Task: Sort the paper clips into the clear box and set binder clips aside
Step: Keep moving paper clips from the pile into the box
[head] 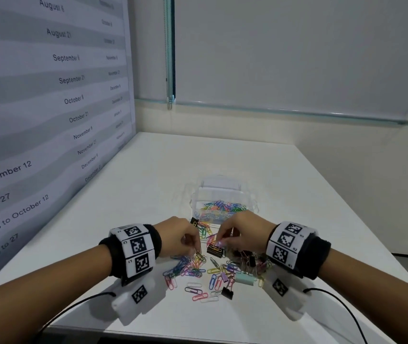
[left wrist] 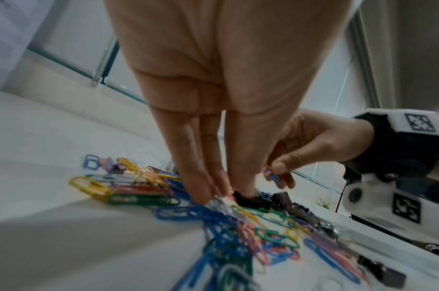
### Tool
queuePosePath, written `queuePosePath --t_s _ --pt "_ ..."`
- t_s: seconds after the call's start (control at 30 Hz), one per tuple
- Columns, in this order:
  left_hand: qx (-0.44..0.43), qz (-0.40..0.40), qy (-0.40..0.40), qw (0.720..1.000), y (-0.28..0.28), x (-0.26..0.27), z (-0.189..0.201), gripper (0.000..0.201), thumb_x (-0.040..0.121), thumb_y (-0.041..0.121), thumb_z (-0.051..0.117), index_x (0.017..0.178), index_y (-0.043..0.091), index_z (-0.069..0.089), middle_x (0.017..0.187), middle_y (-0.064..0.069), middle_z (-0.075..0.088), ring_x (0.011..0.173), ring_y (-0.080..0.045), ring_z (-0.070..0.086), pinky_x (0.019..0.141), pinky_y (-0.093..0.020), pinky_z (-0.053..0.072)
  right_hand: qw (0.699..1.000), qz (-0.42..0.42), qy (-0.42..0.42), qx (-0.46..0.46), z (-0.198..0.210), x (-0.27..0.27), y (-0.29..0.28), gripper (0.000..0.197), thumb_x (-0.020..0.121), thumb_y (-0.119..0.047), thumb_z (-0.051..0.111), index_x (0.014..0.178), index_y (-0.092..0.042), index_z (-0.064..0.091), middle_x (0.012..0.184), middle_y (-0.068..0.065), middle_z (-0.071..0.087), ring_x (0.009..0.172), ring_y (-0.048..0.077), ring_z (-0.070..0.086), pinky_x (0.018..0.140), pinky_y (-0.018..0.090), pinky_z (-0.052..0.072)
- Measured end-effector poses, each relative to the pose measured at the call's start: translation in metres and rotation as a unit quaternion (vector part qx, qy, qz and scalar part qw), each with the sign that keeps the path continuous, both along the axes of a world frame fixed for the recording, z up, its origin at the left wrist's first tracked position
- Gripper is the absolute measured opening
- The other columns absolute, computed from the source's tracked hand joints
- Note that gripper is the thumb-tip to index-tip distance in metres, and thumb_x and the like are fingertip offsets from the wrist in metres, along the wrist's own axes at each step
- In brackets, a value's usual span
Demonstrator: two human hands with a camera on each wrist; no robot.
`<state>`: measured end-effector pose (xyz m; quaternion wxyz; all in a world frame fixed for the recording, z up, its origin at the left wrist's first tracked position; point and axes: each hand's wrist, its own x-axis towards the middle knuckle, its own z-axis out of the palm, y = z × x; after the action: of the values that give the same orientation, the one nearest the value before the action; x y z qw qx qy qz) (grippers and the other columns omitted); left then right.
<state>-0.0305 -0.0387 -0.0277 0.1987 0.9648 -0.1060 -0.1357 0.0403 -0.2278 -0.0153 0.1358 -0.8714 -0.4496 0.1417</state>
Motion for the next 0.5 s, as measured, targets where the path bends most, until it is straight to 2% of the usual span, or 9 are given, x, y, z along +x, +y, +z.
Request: queuePosePath --t_s 0.07,0.13,0.2,0.23,0.33,0.4,0.5 --pt "0.031 -0.014 0.034 0.999 -0.002 -0.004 0.0 0.036 0.078 0.03 0.072 0.112 0.019 0.065 0.099 0.003 0.062 0.072 -0.002 0.049 0.067 -0.012 0.041 1.0 -0.017 -0.007 0.009 0.004 0.007 -0.001 0.018 0.088 -0.019 0.061 0.103 -0.014 0.071 0.098 0.0 0.072 0.064 -0.006 0.051 0.059 0.001 0.037" --pt "0.082 -0.038 0.049 0.995 -0.005 -0.007 -0.003 0.05 0.073 0.037 0.076 0.118 0.022 0.06 0.109 0.001 0.055 0.082 -0.008 0.047 0.075 -0.02 0.044 0.999 -0.037 -0.02 0.026 0.009 0.017 -0.002 0.018 0.089 -0.019 0.061 0.102 -0.014 0.071 0.099 0.0 0.071 0.065 -0.006 0.052 0.059 0.003 0.039" --pt "0.091 -0.047 0.039 0.994 -0.006 -0.008 -0.005 0.045 0.073 0.033 0.076 0.115 0.023 0.061 0.106 0.001 0.052 0.089 -0.01 0.045 0.08 -0.024 0.044 0.996 -0.067 -0.033 0.054 0.015 0.03 0.0 0.017 0.088 -0.02 0.061 0.102 -0.014 0.071 0.099 0.001 0.071 0.062 -0.007 0.052 0.06 0.006 0.043" --pt "0.081 -0.047 0.032 0.995 -0.007 -0.008 -0.007 0.038 0.075 0.029 0.074 0.111 0.021 0.062 0.106 0.0 0.054 0.088 -0.01 0.046 0.078 -0.022 0.042 0.992 -0.089 -0.044 0.072 0.018 0.037 0.0 0.017 0.088 -0.019 0.061 0.101 -0.014 0.071 0.099 0.002 0.071 0.061 -0.006 0.052 0.063 0.01 0.045" --pt "0.059 -0.041 0.019 0.997 -0.007 -0.004 -0.008 0.022 0.081 0.02 0.069 0.102 0.014 0.067 0.109 -0.005 0.065 0.084 -0.009 0.049 0.073 -0.018 0.036 0.976 -0.168 -0.067 0.12 0.022 0.057 0.001 0.018 0.089 -0.019 0.059 0.105 -0.016 0.068 0.1 0.003 0.07 0.065 0.008 0.056 0.077 0.028 0.052" --pt "0.054 -0.033 0.013 0.998 -0.006 -0.001 -0.008 0.02 0.082 0.02 0.068 0.101 0.014 0.068 0.107 -0.005 0.067 0.085 -0.011 0.053 0.072 -0.018 0.037 0.971 -0.192 -0.069 0.125 0.02 0.064 0.0 0.023 0.089 -0.019 0.059 0.111 -0.017 0.063 0.105 0.003 0.066 0.073 0.014 0.055 0.078 0.03 0.049" --pt "0.025 -0.012 0.006 1.0 -0.002 0.004 -0.008 0.018 0.082 0.02 0.068 0.099 0.014 0.07 0.104 -0.005 0.07 0.08 -0.008 0.054 0.07 -0.018 0.042 0.981 -0.164 -0.056 0.091 0.015 0.055 0.001 0.024 0.087 -0.021 0.061 0.111 -0.019 0.061 0.102 0.001 0.063 0.078 0.013 0.055 0.077 0.027 0.048"
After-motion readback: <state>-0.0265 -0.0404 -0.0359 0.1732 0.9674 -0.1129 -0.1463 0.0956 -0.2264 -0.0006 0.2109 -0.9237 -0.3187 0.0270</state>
